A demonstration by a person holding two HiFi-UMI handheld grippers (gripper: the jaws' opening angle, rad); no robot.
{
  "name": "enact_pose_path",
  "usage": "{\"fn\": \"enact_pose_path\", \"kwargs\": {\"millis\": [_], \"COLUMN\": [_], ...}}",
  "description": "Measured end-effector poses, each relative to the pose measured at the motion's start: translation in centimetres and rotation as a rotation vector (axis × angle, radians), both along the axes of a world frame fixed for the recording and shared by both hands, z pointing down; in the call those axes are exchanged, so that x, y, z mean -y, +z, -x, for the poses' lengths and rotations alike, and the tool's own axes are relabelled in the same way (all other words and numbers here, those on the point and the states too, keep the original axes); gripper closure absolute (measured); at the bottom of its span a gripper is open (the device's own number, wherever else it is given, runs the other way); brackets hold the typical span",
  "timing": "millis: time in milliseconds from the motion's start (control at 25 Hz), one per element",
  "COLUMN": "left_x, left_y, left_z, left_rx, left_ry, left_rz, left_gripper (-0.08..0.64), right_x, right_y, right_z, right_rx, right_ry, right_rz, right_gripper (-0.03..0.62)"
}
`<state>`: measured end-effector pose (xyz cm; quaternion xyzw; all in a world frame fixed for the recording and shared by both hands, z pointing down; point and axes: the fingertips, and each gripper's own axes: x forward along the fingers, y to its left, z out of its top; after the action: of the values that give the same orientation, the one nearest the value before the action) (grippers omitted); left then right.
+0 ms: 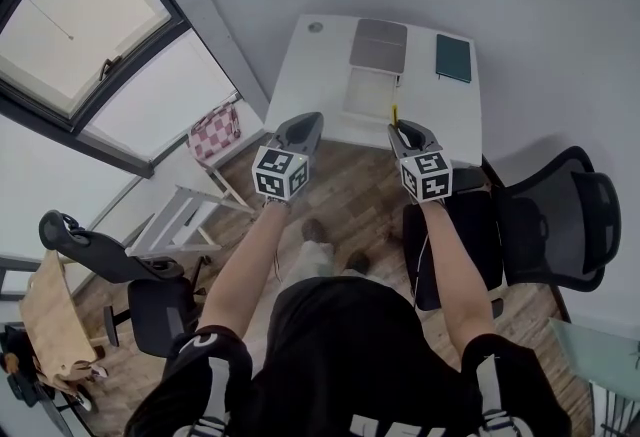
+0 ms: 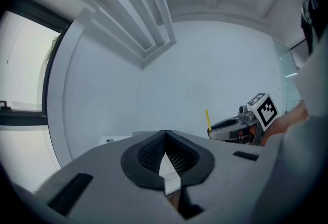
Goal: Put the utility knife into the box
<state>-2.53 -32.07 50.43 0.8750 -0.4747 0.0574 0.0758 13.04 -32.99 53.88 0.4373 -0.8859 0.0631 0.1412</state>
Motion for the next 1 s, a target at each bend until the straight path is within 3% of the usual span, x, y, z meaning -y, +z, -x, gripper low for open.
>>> {"fn": "enact_pose_path", "kwargs": {"millis": [560,1000], "left_x": [8.8,16.7], "left_y": [2.3,5.3], "left_z": [0.0,1.3], "left_rx": [-0.028,-0.042], "left_ry": [0.034,0.107], "left_rz": [0.021,0.073], "left_gripper": [0.535,0.535], "right_x": [8.4,15.9], "right_y": [2.3,6.9], "right_z": [0.6,3.3], "right_rx": [-0.035,-0.061], "right_ry": [0.017,0.043], "right_rz": [0.041,0.147], "right_gripper": [0.517,0.517]}}
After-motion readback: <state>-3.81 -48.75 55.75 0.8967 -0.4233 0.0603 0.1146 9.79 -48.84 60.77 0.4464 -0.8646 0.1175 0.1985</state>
